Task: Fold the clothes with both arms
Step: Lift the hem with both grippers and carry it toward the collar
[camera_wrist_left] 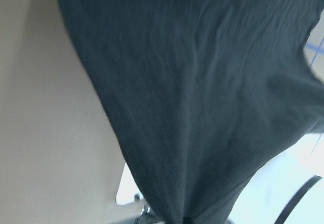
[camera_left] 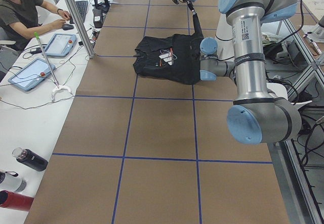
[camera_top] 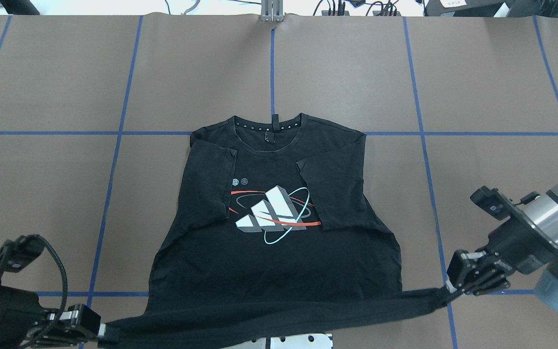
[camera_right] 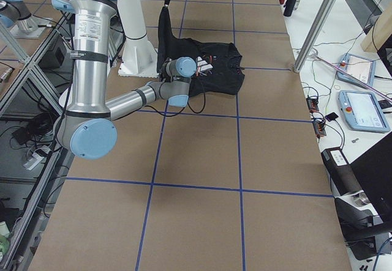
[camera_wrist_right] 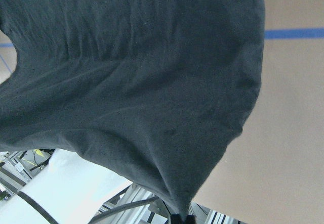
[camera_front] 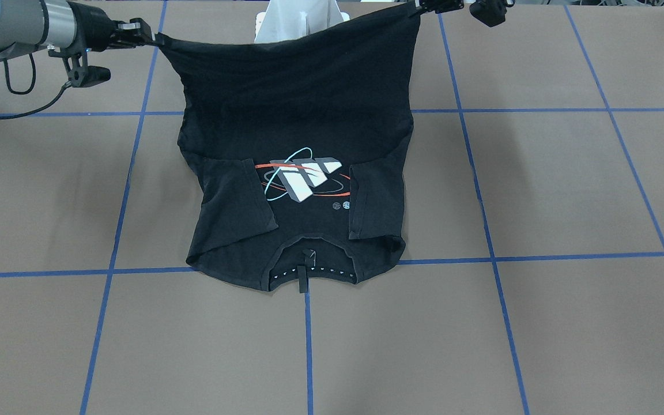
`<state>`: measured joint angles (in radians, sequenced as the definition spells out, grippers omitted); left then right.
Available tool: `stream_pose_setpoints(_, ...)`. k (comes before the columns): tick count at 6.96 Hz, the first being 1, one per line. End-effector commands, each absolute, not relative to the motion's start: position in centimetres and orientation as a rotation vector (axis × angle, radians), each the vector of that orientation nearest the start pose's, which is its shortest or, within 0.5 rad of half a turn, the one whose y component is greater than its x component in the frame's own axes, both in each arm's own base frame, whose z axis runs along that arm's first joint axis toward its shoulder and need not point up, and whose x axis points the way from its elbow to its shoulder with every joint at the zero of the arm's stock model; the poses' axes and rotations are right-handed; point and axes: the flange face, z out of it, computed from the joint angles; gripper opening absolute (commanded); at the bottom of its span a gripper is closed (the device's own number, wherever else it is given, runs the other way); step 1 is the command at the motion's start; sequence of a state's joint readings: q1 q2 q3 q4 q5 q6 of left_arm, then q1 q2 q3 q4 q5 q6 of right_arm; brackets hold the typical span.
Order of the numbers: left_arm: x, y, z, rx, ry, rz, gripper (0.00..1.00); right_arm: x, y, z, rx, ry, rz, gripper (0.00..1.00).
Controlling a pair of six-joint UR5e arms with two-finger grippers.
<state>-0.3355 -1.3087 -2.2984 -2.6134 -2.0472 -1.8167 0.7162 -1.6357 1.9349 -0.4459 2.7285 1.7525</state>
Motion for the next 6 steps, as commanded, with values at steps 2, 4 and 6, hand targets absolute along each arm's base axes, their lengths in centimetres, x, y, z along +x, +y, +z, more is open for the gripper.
stream_pose_setpoints(2, 26.5, -26.9, 29.4, -0.153, 1.549, -0.239, 0.00, -25.1, -39.7, 37.8, -0.412, -1.454, 0.056, 0.00)
stream_pose_setpoints(4, 30.5, -33.3, 32.7, -0.111, 1.501, -0.331, 0.00, -24.8, -45.3, 38.1, -0.369, -1.457, 0.133, 0.00)
stream_pose_setpoints(6, 33.2, -37.1, 35.6, -0.062, 1.447, -0.354, 0.00, -23.6, -48.3, 38.6, -0.328, -1.456, 0.195, 0.00)
